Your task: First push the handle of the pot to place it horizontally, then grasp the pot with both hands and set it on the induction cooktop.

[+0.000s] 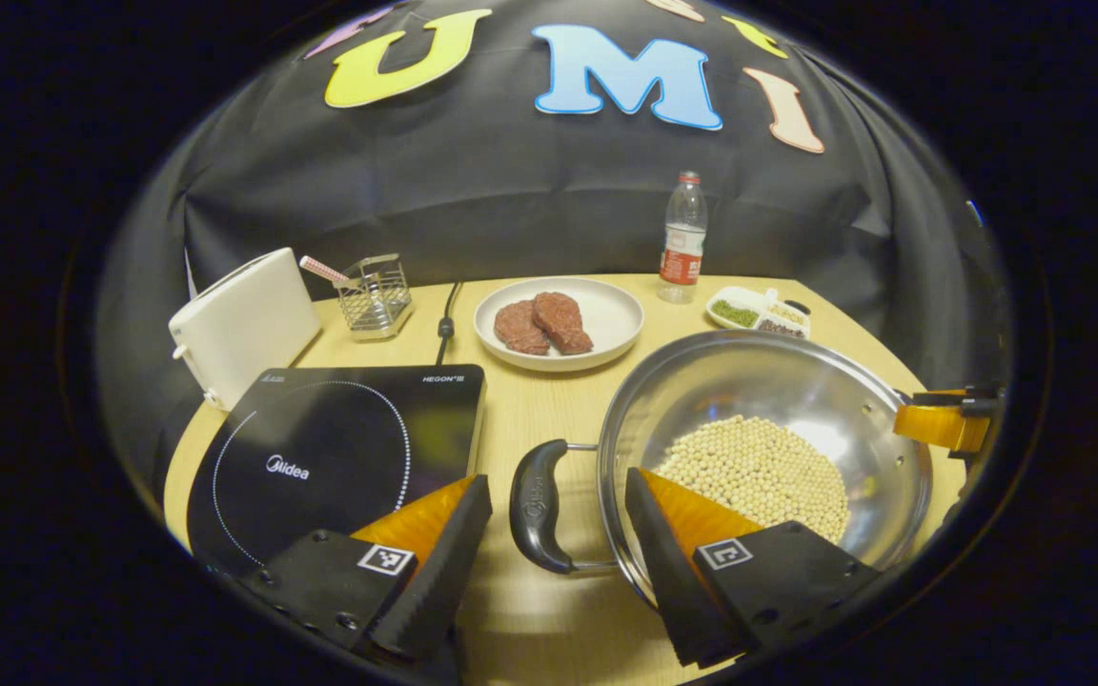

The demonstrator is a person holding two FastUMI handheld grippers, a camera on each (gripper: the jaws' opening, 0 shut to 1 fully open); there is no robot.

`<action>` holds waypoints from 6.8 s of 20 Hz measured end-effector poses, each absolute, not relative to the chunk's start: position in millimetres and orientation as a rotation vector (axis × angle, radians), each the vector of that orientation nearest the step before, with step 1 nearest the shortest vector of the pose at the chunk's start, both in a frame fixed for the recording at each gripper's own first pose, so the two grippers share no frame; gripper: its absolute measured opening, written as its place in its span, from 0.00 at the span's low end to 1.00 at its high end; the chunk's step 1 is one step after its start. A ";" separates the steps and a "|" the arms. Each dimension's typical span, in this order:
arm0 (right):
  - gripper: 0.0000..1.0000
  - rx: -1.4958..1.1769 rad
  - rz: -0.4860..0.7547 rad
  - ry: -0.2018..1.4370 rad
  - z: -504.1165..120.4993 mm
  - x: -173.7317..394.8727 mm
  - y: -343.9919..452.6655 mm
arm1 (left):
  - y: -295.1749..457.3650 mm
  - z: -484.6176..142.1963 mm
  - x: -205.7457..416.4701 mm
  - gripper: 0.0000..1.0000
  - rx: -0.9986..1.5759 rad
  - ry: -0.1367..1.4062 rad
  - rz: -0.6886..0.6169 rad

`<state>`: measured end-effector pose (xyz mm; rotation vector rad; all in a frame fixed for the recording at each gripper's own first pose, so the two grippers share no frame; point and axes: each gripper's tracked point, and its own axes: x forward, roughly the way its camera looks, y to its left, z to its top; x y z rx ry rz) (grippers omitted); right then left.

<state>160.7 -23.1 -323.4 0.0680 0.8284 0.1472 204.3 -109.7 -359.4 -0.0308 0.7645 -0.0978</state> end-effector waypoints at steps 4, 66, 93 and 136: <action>0.62 0.081 0.151 0.834 -325.1 162.7 -18.9 | -113.7 -359.2 205.7 0.85 -0.040 0.760 -0.103; 0.45 0.171 0.131 0.836 -262.7 148.2 260.0 | 189.8 -310.0 218.9 0.60 -0.073 0.686 -0.100; 0.98 0.163 0.180 0.665 -224.3 166.0 280.2 | 256.1 -300.1 230.5 0.97 -0.066 0.566 0.052; 0.98 0.052 0.225 0.171 -36.2 4.1 -13.6 | -50.1 -15.2 39.0 0.96 -0.072 0.090 0.028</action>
